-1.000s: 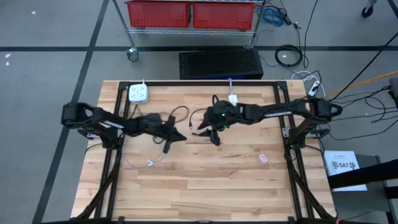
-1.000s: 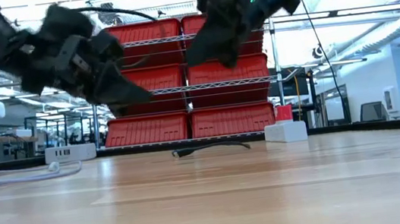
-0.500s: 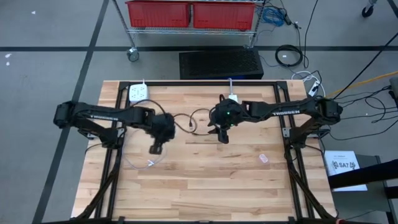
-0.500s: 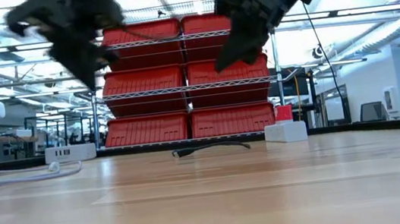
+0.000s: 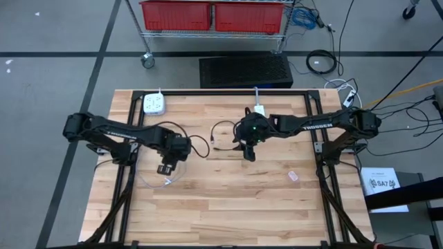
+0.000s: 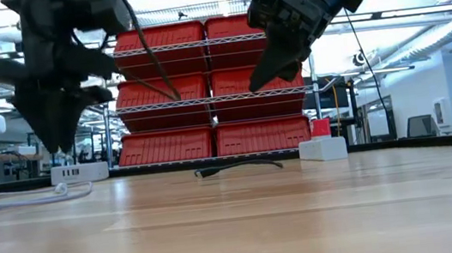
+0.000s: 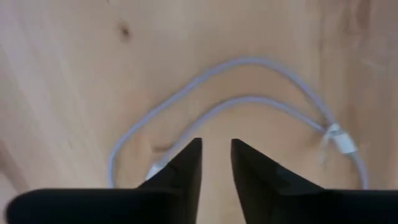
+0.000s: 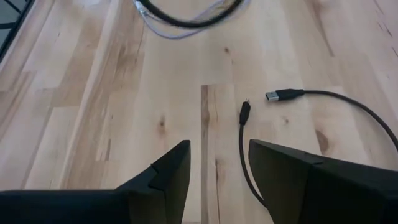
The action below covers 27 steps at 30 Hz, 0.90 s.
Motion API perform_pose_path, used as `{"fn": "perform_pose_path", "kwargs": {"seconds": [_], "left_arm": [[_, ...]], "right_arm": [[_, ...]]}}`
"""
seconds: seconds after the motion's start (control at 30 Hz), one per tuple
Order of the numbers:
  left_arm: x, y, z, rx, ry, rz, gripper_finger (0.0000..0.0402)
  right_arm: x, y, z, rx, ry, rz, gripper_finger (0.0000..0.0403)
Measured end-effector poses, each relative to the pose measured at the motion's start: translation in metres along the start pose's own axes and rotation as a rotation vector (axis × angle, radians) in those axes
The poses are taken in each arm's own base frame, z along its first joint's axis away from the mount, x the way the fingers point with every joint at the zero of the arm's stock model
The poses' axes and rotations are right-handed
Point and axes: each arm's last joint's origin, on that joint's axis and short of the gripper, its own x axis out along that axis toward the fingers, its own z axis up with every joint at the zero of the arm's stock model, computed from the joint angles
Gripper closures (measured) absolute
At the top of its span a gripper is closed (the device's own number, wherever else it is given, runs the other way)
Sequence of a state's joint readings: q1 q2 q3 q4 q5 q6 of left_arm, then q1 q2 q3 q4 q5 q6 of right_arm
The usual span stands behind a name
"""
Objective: Insert USB
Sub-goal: Insert the purple charger cable into the red charger adapter
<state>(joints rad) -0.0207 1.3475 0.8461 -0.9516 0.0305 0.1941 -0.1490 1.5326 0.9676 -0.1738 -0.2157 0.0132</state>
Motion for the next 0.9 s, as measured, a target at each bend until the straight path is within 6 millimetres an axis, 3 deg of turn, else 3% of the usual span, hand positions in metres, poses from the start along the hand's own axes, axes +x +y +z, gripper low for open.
{"fn": "perform_pose_path", "kwargs": {"seconds": [0.17, 0.43, 0.9], "left_arm": [[0.025, 0.002, -0.001, 0.045, 0.112, 0.029, 0.0276], [0.057, 0.007, 0.001, 0.06, 0.261, 0.095, 0.0272], [0.043, 0.01, 0.012, 0.106, 0.272, 0.118, 0.0272]], "right_arm": [[0.0, 0.0, 0.0, -0.001, -0.004, 0.0, 0.0248], [0.0, 0.0, 0.0, -0.004, -0.004, 0.0, 0.0248], [0.0, 0.0, 0.0, -0.007, 0.0, 0.0, 0.0248]]}}
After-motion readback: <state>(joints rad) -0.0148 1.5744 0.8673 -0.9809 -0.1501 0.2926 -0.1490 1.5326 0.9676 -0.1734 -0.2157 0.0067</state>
